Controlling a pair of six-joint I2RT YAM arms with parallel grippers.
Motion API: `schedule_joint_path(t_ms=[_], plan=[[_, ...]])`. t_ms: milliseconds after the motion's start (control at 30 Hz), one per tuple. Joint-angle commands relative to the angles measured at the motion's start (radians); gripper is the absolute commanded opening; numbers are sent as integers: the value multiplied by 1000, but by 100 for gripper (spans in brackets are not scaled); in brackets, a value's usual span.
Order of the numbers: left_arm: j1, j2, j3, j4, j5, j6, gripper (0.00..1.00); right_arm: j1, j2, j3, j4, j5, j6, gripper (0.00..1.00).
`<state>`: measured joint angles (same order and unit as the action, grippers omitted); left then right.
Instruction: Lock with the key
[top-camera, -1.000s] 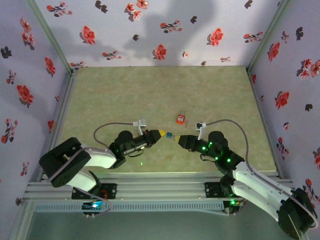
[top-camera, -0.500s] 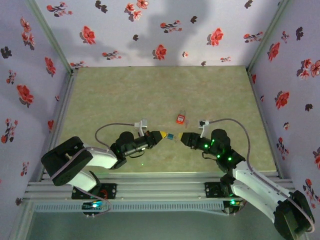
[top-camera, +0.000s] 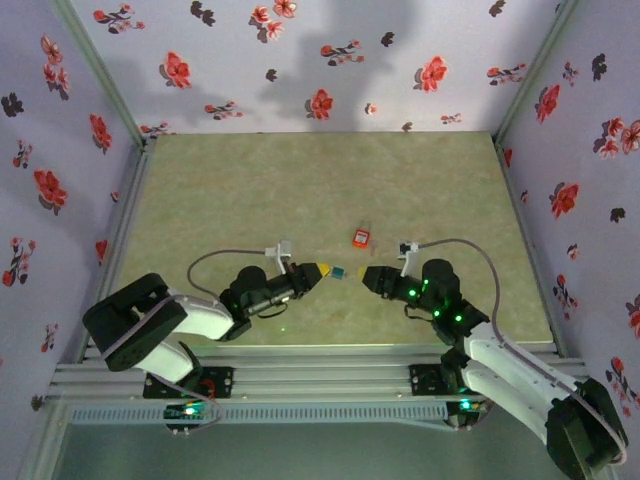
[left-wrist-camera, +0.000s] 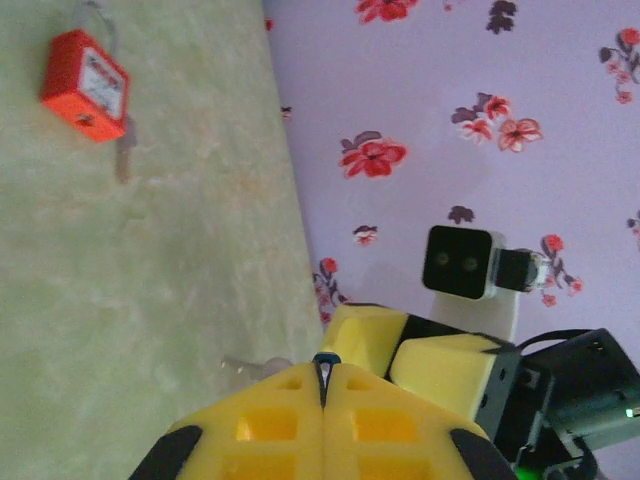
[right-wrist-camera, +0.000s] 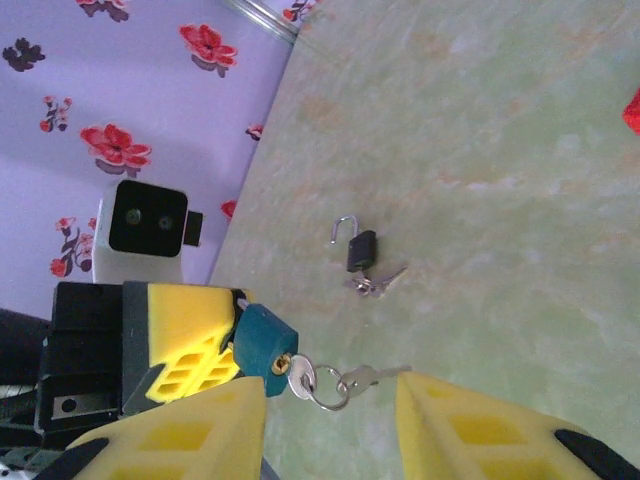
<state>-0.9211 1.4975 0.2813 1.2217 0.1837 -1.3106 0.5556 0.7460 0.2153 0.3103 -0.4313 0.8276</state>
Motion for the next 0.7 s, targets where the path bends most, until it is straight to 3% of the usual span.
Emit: schedule_joint_path(t_ms=[0, 667], plan=[[-9, -12, -30, 50, -38, 10, 0, -8, 3, -11, 34, 19, 1, 38], [-21, -32, -22, 50, -43, 9, 0, -26, -26, -26, 27, 16, 18, 36]])
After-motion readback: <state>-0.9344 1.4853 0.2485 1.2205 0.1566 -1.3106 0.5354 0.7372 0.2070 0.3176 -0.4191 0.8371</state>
